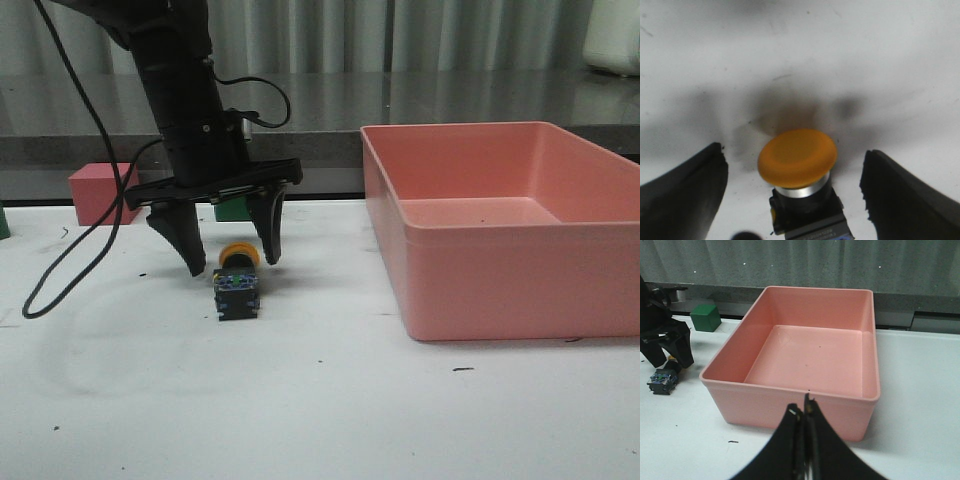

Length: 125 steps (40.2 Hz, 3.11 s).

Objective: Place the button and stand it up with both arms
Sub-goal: 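Lower the left gripper over the button and grasp its body, then lift the button with the left gripper and move it toward the red cube, then lower the button upright onto the table, release and raise the left gripper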

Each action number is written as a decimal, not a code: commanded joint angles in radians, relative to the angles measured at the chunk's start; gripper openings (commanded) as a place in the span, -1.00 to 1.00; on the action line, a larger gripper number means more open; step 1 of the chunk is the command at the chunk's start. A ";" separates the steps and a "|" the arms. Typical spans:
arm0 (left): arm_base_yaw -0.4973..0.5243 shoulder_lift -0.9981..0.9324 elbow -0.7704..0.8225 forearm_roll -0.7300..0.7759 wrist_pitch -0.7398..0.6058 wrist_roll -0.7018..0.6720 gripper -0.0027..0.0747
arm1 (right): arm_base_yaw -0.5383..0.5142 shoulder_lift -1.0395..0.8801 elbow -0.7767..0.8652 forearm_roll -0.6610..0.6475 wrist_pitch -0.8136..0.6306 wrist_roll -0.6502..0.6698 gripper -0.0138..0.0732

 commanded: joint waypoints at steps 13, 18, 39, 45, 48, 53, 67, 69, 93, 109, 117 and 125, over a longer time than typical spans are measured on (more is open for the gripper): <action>-0.007 -0.050 -0.034 -0.038 0.028 -0.014 0.23 | -0.004 0.009 -0.028 -0.011 -0.085 -0.009 -0.84; -0.015 -0.050 -0.038 -0.038 0.022 -0.014 0.23 | -0.004 0.009 -0.028 -0.011 -0.085 -0.009 -0.84; -0.023 -0.049 -0.038 -0.038 0.039 -0.004 -0.44 | -0.004 0.009 -0.028 -0.011 -0.085 -0.009 -0.84; -0.023 -0.051 -0.043 -0.038 0.049 0.007 -0.68 | -0.004 0.009 -0.028 -0.011 -0.085 -0.009 -0.84; -0.025 -0.065 -0.045 -0.038 0.049 0.025 -0.68 | -0.004 0.009 -0.028 -0.011 -0.085 -0.009 -0.84; -0.026 -0.132 -0.045 -0.031 0.038 0.051 -0.68 | -0.004 0.009 -0.028 -0.011 -0.085 -0.009 -0.84; -0.026 -0.394 0.050 0.161 -0.123 0.051 -0.68 | -0.004 0.009 -0.028 -0.011 -0.085 -0.009 -0.84; -0.024 -0.435 0.092 0.181 -0.144 0.051 -0.68 | -0.004 0.009 -0.028 -0.011 -0.085 -0.009 -0.84; 0.081 -1.026 1.043 0.254 -1.264 0.049 -0.68 | -0.004 0.009 -0.028 -0.011 -0.085 -0.009 -0.84; 0.083 -1.007 1.468 0.263 -1.983 0.049 -0.68 | -0.004 0.009 -0.028 -0.011 -0.085 -0.009 -0.84; 0.085 -0.847 1.475 0.263 -2.037 0.051 -0.68 | -0.004 0.009 -0.028 -0.011 -0.085 -0.009 -0.84; 0.085 -0.637 1.479 0.263 -2.287 0.056 -0.68 | -0.004 0.009 -0.028 -0.011 -0.085 -0.009 -0.84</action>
